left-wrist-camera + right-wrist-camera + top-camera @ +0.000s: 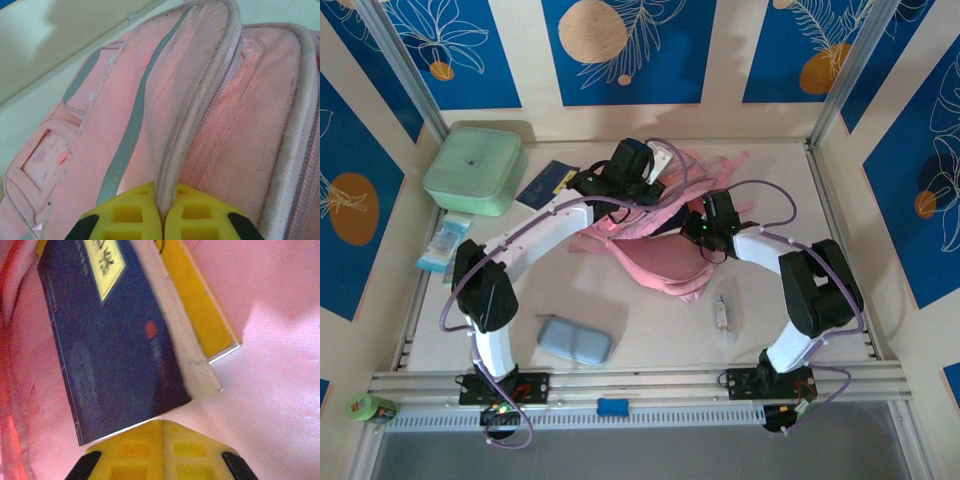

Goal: Pack books, pencil case, and school supplies into a backpack

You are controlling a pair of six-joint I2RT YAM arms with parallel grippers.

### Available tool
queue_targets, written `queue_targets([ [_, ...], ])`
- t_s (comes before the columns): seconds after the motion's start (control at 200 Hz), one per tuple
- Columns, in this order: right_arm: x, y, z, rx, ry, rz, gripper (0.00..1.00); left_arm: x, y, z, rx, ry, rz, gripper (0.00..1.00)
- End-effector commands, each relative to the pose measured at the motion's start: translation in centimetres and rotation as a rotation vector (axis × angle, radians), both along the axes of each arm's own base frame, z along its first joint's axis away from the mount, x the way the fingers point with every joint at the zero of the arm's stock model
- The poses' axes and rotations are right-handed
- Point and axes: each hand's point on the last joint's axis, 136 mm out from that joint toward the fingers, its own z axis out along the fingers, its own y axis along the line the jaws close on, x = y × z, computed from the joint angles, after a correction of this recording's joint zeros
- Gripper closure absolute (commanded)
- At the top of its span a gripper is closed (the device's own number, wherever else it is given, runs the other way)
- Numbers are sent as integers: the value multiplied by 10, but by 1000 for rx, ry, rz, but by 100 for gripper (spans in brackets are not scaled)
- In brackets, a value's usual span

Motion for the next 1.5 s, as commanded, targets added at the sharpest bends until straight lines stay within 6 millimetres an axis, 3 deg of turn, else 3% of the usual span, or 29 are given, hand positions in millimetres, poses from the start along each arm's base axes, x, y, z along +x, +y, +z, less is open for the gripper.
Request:
queue_targets([
  [0.0, -23, 1, 27, -24, -85, 87, 96, -1, -5, 52, -148, -72, -15, 100],
  [0.19, -77, -33, 81, -134, -135, 55, 88, -17, -12, 27, -199, 54, -43, 100],
  [0.28, -95, -43, 103, -145, -161, 62, 83, -29, -14, 20, -243, 110, -56, 83],
  [0.395, -107, -38, 125, -123, -164, 119, 75, -47, -6, 26, -318, 155, -41, 71],
  [0.505, -107, -16, 130, -76, -119, 205, 70, -67, 16, 34, -392, 150, 2, 59],
  [0.59, -102, 6, 125, -62, -78, 262, 67, -77, 48, 29, -421, 150, 101, 54],
  [0.69, -92, 40, 119, -66, -51, 317, 62, -85, 94, 1, -386, 177, 237, 51],
  [0.9, -74, 131, 102, -24, 0, 435, 58, -83, 203, -54, -313, 263, 581, 47],
  [1.04, -63, 192, 81, -25, 16, 511, 58, -70, 244, -69, -295, 277, 694, 46],
  [1.136, -54, 221, 70, -25, 8, 542, 59, -53, 266, -79, -251, 289, 756, 45],
  [1.316, -35, 232, 34, -40, 60, 522, 60, -7, 281, -104, -238, 347, 788, 43],
  [1.496, -22, 209, 0, -93, 108, 468, 62, 46, 288, -119, -176, 343, 819, 37],
])
